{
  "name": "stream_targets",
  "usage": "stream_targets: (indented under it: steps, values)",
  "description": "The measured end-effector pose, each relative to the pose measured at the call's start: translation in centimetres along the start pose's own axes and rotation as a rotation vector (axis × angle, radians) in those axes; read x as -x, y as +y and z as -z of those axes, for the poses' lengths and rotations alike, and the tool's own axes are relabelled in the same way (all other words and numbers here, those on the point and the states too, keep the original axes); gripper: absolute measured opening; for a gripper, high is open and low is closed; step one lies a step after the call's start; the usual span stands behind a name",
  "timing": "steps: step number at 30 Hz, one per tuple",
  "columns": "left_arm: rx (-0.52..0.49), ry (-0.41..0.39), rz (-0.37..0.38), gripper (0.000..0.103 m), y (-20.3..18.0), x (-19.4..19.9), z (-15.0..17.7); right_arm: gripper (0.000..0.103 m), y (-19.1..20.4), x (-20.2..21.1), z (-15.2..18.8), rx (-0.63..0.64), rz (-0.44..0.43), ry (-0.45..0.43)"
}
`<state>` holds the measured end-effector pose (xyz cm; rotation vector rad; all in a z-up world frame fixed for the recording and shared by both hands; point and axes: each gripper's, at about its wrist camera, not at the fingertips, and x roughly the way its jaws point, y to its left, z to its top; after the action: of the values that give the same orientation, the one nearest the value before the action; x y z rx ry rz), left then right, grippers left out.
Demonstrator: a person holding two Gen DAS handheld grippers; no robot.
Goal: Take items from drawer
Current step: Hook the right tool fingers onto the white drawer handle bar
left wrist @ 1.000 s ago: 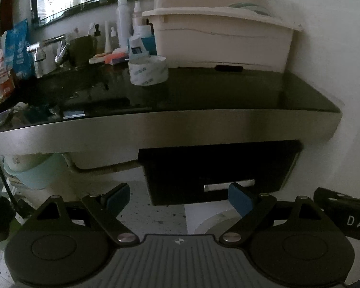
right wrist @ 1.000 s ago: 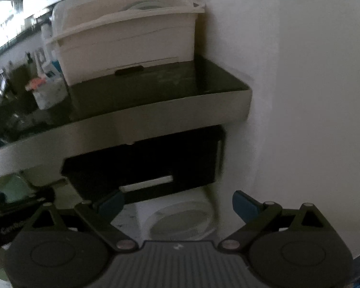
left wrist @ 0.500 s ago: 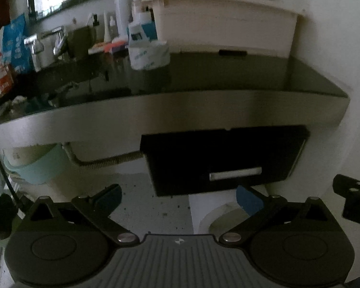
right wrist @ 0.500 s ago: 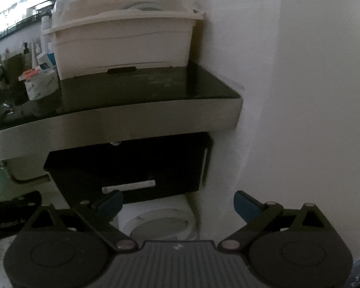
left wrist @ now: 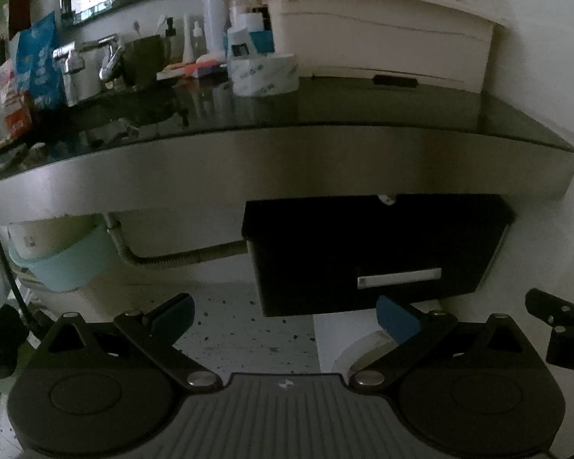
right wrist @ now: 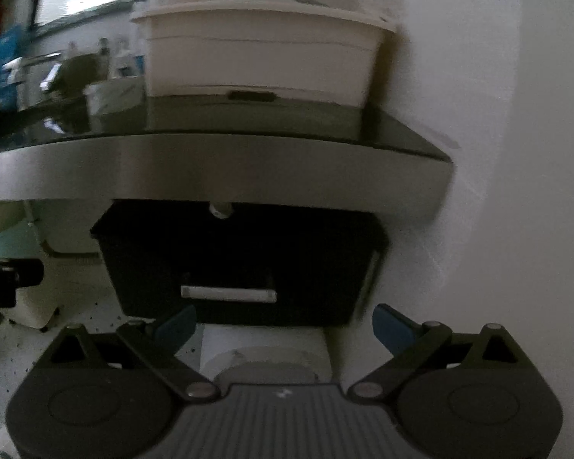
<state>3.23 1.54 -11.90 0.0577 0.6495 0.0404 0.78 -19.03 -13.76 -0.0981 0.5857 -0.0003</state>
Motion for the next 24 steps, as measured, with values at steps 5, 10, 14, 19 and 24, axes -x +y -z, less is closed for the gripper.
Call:
stream_targets:
  steps: [5, 10, 14, 19, 24]
  values:
    - [0.008, 0.039, 0.021, 0.103, 1.4, -1.5, 0.8, 0.097, 1.9, -4.0, 0.3, 0.167, 0.009, 0.059]
    - [0.067, 0.095, 0.036, 0.103, 3.3, -3.1, 1.3, 0.098, 2.5, -7.5, 0.4, 0.283, -0.128, -0.004]
    - [0.099, 0.124, 0.054, 0.102, 4.4, -4.1, 1.9, 0.097, 3.1, -10.9, -0.4, 0.307, -0.176, 0.035]
    - [0.071, 0.111, 0.040, 0.102, 4.7, -4.4, 2.5, 0.077, 5.5, -14.7, 0.1, 0.601, -0.173, -0.013]
    - [0.056, 0.077, 0.055, 0.102, 4.6, -4.0, 2.3, 0.058, 6.7, -18.4, 0.2, 0.722, -0.193, 0.054]
